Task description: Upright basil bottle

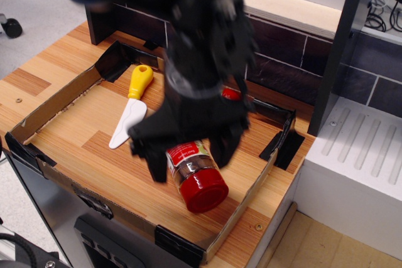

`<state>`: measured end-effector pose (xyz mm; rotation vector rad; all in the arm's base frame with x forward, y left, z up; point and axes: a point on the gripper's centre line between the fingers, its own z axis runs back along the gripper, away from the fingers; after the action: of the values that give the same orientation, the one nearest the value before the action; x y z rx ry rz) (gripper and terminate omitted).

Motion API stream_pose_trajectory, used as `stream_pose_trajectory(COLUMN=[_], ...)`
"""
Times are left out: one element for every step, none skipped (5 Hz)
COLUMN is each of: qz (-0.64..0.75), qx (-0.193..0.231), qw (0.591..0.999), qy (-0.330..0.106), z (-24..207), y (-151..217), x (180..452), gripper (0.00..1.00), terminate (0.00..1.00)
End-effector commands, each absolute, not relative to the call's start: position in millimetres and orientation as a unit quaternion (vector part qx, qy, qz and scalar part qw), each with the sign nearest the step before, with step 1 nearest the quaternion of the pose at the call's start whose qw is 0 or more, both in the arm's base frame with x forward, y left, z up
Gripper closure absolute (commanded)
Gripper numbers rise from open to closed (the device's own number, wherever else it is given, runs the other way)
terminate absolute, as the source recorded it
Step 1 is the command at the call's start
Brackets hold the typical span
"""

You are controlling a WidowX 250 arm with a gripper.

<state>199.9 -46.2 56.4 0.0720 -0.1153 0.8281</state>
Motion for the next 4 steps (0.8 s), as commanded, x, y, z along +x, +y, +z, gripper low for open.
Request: stream_pose_trajectory(qz=[0.398, 0.400, 0.413, 0.415], qx=[0.000, -0.004, 0.002, 0.004], qw=[0.915, 0.914, 0.909, 0.908], qy=[-0.073, -0.066, -0.059, -0.055], z=[45.2, 40.1, 33.7, 28.6], y=[-60.2, -58.2, -60.3, -59.8], x=[209.8, 209.0, 207.4, 206.3], gripper=[0.00, 0.00, 0.00, 0.00], terminate=[0.00, 0.00, 0.00, 0.00])
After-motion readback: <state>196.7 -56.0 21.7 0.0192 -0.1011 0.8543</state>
